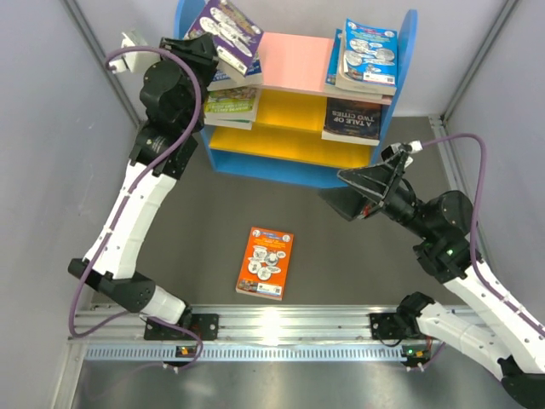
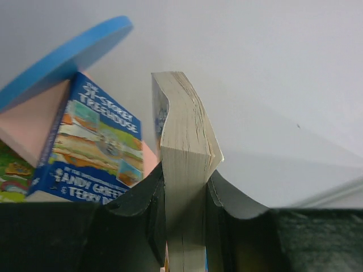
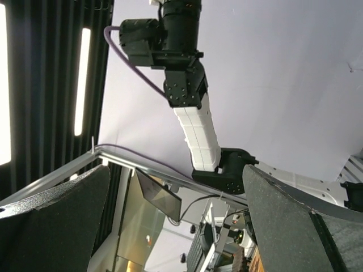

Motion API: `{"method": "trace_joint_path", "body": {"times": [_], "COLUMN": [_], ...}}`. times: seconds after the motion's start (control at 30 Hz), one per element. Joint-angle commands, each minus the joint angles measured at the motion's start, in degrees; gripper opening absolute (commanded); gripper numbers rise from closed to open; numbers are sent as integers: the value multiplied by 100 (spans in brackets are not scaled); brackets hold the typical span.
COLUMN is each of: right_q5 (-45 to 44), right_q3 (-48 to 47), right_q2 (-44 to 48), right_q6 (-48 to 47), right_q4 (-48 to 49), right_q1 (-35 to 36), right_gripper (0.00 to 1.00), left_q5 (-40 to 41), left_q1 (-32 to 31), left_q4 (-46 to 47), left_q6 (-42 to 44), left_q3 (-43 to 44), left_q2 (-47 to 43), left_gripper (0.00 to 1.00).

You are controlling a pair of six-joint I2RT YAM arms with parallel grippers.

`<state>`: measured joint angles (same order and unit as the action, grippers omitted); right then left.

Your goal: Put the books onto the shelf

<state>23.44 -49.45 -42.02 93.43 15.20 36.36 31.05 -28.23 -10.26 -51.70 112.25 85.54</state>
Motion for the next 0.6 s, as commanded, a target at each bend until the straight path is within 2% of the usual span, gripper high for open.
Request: {"method": "trace_joint_path", "body": {"times": [0.0,0.3,0.4,0.47,0.57], "right_q5": [231,433,503,565,635], "right_q3": [84,304,340,383,445], "right_q2": [45,1,10,27,45], "right_q6": [17,237,316,369,466], "right_q4": [272,528,571,615,695], "right_q1": [-155,-445,-559,-647,-753], "right_gripper": [100,100,100,100,100], "left_q5": [867,1166,1534,1693,1519], "left_q1": [107,336,336,353,476], "left_q4": [1261,702,333,-10,-169], "left_q6": [-375,-1263,-1412,-1457,-1282], "left_q3": [-482,-616,-564,-441,-81], "left_q2": [-28,349,376,455,700], "left_gripper": [0,0,6,19,47]}}
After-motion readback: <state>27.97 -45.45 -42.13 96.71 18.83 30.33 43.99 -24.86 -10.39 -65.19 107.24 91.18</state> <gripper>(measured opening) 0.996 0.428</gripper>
